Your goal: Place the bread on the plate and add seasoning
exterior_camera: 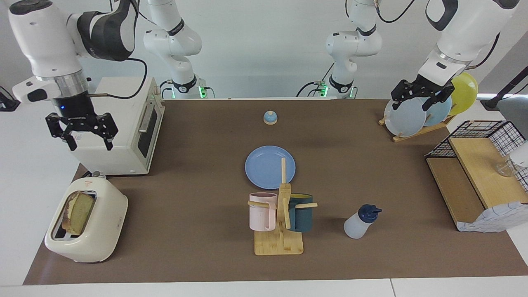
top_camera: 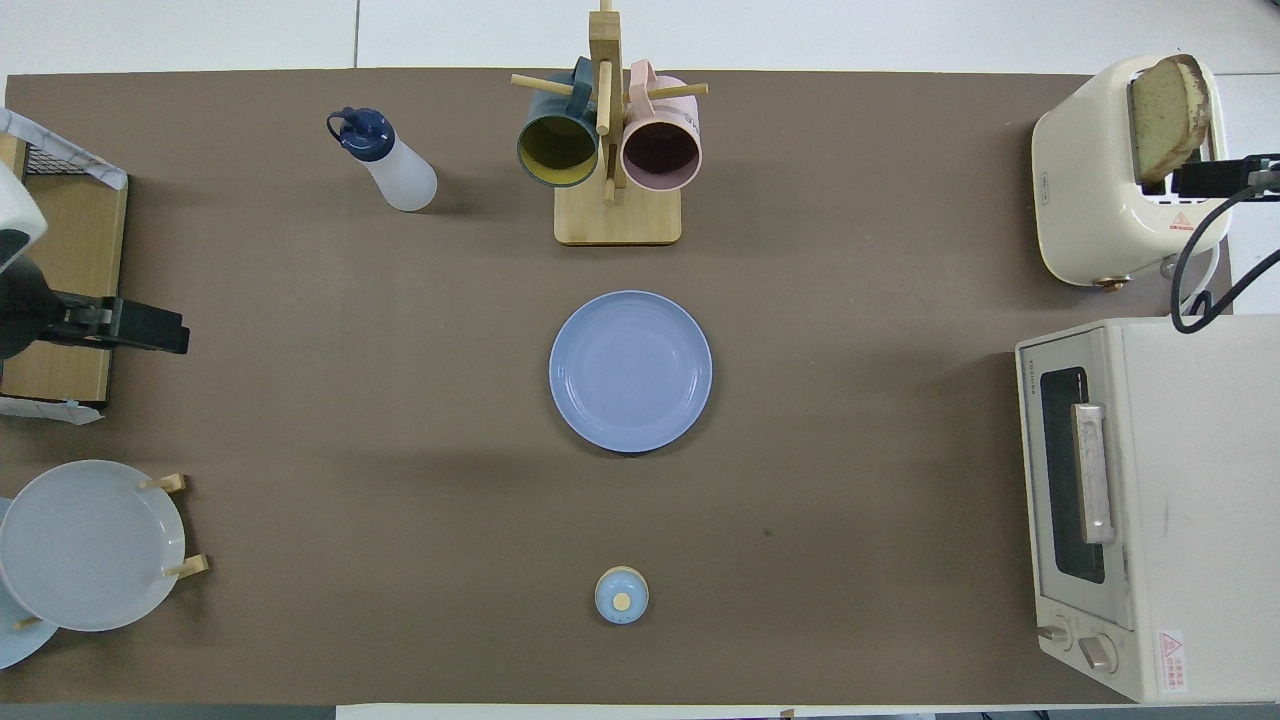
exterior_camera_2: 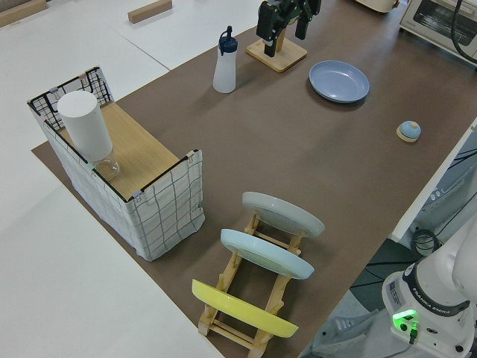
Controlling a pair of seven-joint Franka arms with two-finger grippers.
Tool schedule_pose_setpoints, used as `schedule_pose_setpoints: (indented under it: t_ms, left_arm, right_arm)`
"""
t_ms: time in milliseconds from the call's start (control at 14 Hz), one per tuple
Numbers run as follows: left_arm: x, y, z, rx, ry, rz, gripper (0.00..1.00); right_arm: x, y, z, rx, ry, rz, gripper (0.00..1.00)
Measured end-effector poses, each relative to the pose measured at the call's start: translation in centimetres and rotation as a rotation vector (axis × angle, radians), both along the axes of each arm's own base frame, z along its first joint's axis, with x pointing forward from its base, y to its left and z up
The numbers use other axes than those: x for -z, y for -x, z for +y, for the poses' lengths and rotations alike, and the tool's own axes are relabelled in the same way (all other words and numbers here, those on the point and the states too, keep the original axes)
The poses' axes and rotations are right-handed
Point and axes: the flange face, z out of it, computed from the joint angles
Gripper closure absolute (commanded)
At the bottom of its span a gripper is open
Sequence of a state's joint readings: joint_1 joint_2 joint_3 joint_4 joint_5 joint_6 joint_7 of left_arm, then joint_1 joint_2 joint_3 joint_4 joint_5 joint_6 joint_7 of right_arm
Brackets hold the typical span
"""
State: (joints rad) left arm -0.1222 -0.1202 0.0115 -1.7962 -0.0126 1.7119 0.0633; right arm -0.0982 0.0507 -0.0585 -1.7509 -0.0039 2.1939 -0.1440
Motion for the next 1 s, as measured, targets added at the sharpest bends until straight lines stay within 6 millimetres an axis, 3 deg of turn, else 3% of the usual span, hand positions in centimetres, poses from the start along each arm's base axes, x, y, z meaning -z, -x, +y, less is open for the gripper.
schedule_pose_setpoints:
  t_ms: [143, 286, 358, 501, 716, 1003]
  left_arm:
    - [2.6, 0.8, -0.9, 0.019, 0.012, -0.104, 0.0]
    - [5.7, 1.5, -1.1, 0.035, 0.021, -0.191, 0.0]
    - [7.5, 1.8, -1.5, 0.047, 0.025, -0.222, 0.0]
    - [11.7, 2.5, -3.3, 0.08, 0.039, -0.3, 0.0]
    - [17.4, 3.1, -6.0, 0.086, 0.075, -0.419, 0.0]
    - [22.1, 1.5, -7.5, 0.018, 0.124, -0.515, 0.0]
  right_arm:
    - [0.8, -1.0, -0.2, 0.001, 0.015, -0.086, 0.0]
    - [3.1, -2.1, -0.9, 0.009, 0.022, -0.115, 0.0]
    - [4.6, -2.6, -1.4, 0.016, 0.023, -0.113, 0.06]
    - [7.5, -3.9, -2.2, 0.023, 0.029, -0.119, 0.08]
    - [9.8, -5.0, -2.3, -0.007, 0.048, -0.133, 0.13]
    - [9.7, -5.6, -2.7, -0.031, 0.068, -0.153, 0.69]
